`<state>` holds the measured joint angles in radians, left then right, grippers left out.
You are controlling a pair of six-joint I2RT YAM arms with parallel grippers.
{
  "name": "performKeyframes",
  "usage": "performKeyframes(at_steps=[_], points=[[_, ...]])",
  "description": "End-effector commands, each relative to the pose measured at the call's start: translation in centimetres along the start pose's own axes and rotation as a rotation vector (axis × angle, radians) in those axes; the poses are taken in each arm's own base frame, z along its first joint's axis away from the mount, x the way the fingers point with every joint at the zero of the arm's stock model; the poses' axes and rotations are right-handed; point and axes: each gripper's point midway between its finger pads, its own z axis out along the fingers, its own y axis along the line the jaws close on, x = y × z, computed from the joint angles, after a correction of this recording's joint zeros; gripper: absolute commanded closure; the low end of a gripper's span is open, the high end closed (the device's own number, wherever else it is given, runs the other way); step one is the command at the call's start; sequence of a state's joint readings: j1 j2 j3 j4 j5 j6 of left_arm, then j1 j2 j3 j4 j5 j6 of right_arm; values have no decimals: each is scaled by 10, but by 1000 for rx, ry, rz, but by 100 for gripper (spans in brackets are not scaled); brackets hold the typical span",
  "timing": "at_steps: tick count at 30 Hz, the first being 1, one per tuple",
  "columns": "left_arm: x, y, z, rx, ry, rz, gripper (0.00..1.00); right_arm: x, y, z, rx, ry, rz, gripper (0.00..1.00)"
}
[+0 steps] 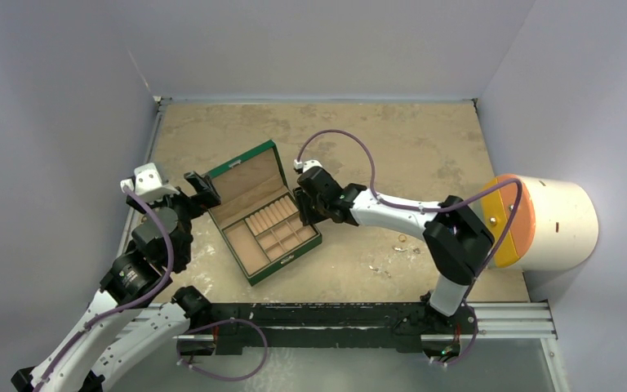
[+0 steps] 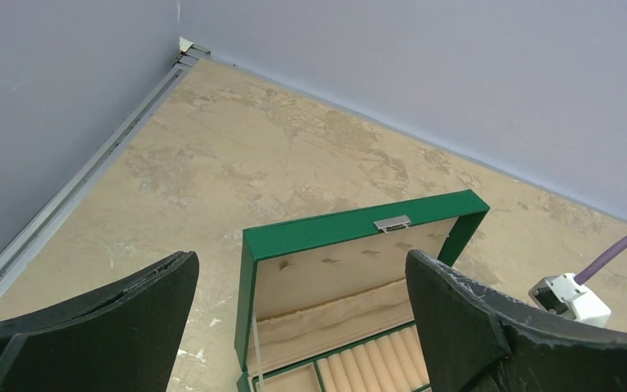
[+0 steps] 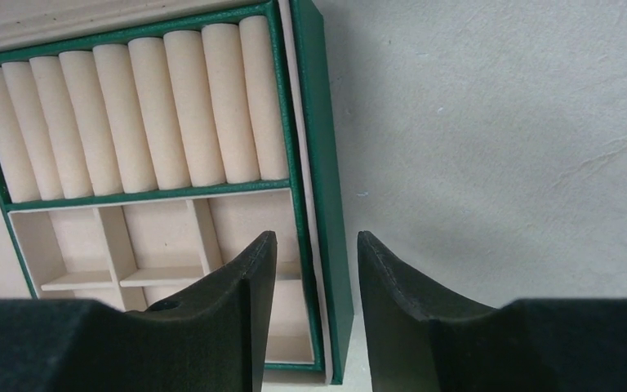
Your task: Organize the mixed jewelry
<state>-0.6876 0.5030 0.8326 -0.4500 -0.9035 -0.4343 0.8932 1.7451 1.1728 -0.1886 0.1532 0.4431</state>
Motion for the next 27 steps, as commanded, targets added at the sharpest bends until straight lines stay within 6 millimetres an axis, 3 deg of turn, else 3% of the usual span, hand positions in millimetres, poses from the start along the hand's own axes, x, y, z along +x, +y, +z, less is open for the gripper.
performKeyframes(at_steps=[1,11,22,27], points=[[-13,-5,-1,18,-23,-23,2,-23,10,1,-35,-47,3,57],[-13,-7,-1,23,-20,-21,2,-18,9,9,-26,-29,8,70],[-11,-8,0,25,-15,-16,2,-20,-11,9,28,-40,58,100],[-11,-8,1,23,-14,-12,2,-23,-28,7,65,-52,96,100]])
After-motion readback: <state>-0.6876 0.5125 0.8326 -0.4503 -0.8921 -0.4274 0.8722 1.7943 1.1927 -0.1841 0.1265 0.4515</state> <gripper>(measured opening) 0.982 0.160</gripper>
